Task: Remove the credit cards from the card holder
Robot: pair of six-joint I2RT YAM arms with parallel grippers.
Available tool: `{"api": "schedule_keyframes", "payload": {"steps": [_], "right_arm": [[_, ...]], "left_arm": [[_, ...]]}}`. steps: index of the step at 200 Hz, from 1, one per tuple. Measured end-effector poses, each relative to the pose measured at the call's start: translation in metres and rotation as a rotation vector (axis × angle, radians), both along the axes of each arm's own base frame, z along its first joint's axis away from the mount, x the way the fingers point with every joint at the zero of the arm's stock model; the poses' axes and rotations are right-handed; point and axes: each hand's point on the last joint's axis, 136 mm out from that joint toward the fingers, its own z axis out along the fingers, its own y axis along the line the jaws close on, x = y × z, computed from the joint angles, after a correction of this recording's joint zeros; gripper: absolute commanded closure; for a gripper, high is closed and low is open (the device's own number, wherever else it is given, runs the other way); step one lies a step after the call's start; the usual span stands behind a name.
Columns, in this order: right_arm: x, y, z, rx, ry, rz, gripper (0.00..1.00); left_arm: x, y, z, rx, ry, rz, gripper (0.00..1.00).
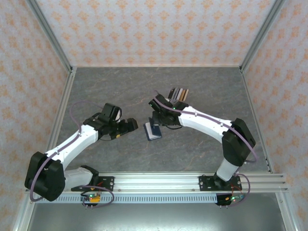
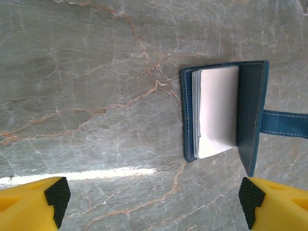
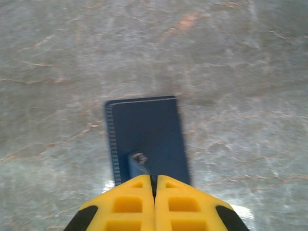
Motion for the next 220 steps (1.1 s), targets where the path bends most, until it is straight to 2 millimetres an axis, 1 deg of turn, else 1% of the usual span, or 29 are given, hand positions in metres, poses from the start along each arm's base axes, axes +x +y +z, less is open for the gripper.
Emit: {"api": "schedule_keyframes", "payload": {"steps": [26,41,50,56,61,72,86,103,130,143,167,180,192,209,220], "right_arm": [[0.003,-0.025,-0.011,-0.035,0.014,-0.048,0.94],[0.003,-0.035,-0.018,-0.054,0.024,-0.067,0.94],[0.003,-0.040,-0.022,-0.064,0.033,-0.074,0.94],[0.002,-0.042,-0.025,-0.069,0.039,-0.078,0.94],[0.001,-0.045,-0.028,-0.074,0.044,-0.083,0.94],[0.000,-0.050,-0.033,-0.086,0.055,-0.090,0.94],[-0.001,-0.057,-0.039,-0.098,0.069,-0.102,0.94],[-0.001,-0.064,-0.043,-0.107,0.078,-0.116,0.94],[0.002,-0.067,-0.045,-0.108,0.071,-0.126,0.94],[0.003,-0.067,-0.046,-0.102,0.067,-0.128,0.94],[0.004,-0.071,-0.052,-0.091,0.074,-0.139,0.93],[0.005,-0.073,-0.055,-0.081,0.082,-0.145,0.90],[0.006,-0.075,-0.057,-0.071,0.088,-0.152,0.83],[0.007,-0.076,-0.060,-0.059,0.095,-0.146,0.72],[0.007,-0.077,-0.060,-0.053,0.100,-0.142,0.68]], "left_arm": [[0.004,-0.012,-0.002,-0.031,-0.001,-0.017,0.17],[0.003,-0.027,-0.004,-0.049,-0.003,-0.048,0.23],[0.002,-0.037,-0.006,-0.055,0.002,-0.068,0.29],[0.002,-0.043,-0.007,-0.057,0.004,-0.080,0.37],[0.001,-0.048,-0.008,-0.057,0.004,-0.097,0.41],[0.003,-0.058,-0.009,-0.062,0.009,-0.114,0.47],[0.010,-0.070,-0.010,-0.075,0.008,-0.126,0.54],[0.025,-0.083,-0.009,-0.084,0.000,-0.134,0.59],[0.047,-0.108,-0.008,-0.097,-0.017,-0.163,0.69],[0.053,-0.122,-0.010,-0.099,-0.018,-0.186,0.75],[0.059,-0.147,-0.021,-0.090,-0.001,-0.230,0.83],[0.060,-0.157,-0.028,-0.084,0.013,-0.245,0.87],[0.061,-0.164,-0.036,-0.079,0.029,-0.257,0.87],[0.062,-0.170,-0.046,-0.072,0.049,-0.265,0.88],[0.064,-0.173,-0.051,-0.070,0.058,-0.268,0.88]]}}
